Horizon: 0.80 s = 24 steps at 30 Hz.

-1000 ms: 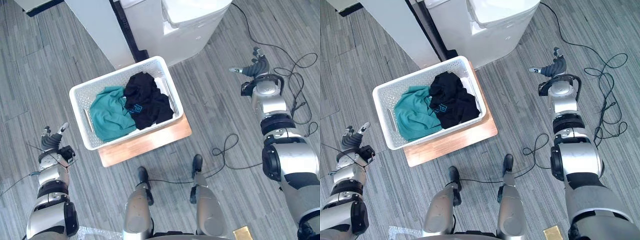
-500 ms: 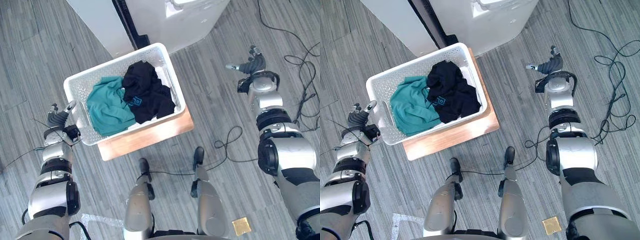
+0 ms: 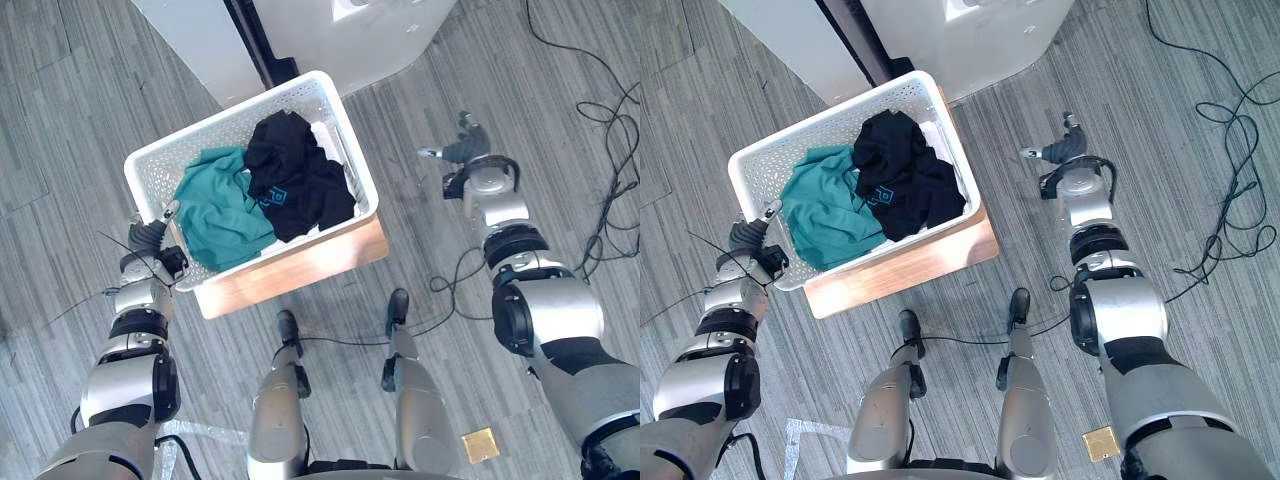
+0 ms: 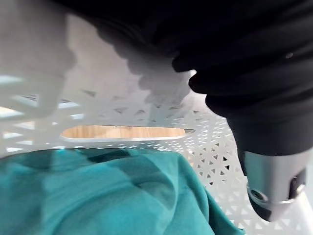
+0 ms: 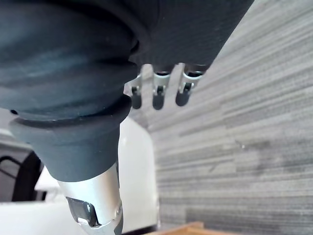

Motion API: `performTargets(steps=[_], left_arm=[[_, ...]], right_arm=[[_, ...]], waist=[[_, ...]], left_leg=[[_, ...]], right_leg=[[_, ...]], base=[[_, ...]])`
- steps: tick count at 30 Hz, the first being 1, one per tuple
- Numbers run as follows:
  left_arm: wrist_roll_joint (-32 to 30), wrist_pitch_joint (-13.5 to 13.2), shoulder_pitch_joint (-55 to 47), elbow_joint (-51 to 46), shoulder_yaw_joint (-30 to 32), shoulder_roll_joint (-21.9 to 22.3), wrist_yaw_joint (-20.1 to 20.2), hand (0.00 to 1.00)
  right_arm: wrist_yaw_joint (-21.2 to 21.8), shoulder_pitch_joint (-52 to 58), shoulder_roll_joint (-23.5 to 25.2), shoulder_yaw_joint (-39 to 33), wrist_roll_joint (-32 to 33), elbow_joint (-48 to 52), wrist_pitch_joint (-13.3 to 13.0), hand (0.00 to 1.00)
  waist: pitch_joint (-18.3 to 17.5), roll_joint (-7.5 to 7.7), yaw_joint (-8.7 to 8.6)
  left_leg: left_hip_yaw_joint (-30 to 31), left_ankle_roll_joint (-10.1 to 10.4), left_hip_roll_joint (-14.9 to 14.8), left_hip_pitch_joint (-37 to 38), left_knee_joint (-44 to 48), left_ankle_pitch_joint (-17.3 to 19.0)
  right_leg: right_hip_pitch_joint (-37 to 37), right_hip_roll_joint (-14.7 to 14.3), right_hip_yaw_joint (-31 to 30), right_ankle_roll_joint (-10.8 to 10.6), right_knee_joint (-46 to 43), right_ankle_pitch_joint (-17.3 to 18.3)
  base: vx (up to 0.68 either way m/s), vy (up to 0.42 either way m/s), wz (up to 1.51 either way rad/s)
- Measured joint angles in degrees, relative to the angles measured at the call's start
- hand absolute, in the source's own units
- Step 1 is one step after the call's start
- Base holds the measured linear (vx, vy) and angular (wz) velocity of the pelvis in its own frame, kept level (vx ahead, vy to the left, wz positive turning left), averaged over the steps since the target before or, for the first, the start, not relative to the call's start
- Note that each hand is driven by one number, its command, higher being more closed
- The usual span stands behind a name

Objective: Pick up the laundry basket with both hands and put the clothes into the washing machine.

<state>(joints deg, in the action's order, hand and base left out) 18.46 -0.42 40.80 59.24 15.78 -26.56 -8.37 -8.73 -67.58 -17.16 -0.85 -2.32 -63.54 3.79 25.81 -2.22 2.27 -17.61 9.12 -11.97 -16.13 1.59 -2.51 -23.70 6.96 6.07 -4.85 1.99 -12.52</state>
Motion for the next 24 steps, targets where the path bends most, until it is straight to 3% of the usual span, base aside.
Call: performTargets(steps=[14,24], left_arm=[[3.15,-0.34,0.30,1.35,-0.20,-0.47,-1.80,0.00],[3.40,-1.20,0.28,1.38,-0.11,-2.04,-1.81,0.00]], right_arm=[[-0.34,3.28,5.90,6.63,-0.53,8.93,-0.11,0.00],[-1.35,5.12,6.76,8.74,-0.55,14.76,-0.11,0.00]], waist=[[0.95,1.74,-0.04],[1.65,3.46,-0.20]], left_leg=[[-1.44,0.09,-0.25,0.76,-0.91,-0.80],[-1.40,0.09,-0.59,0.60,-0.34,-0.80]], right_leg=[[-1.43,-0.63,-1.84,0.00,-1.35,-0.01],[-1.64,-0.84,-1.93,0.00,-1.94,-0.01]], base=[[-0.01,0.000,-0.05],[0.00,0.000,-0.01]])
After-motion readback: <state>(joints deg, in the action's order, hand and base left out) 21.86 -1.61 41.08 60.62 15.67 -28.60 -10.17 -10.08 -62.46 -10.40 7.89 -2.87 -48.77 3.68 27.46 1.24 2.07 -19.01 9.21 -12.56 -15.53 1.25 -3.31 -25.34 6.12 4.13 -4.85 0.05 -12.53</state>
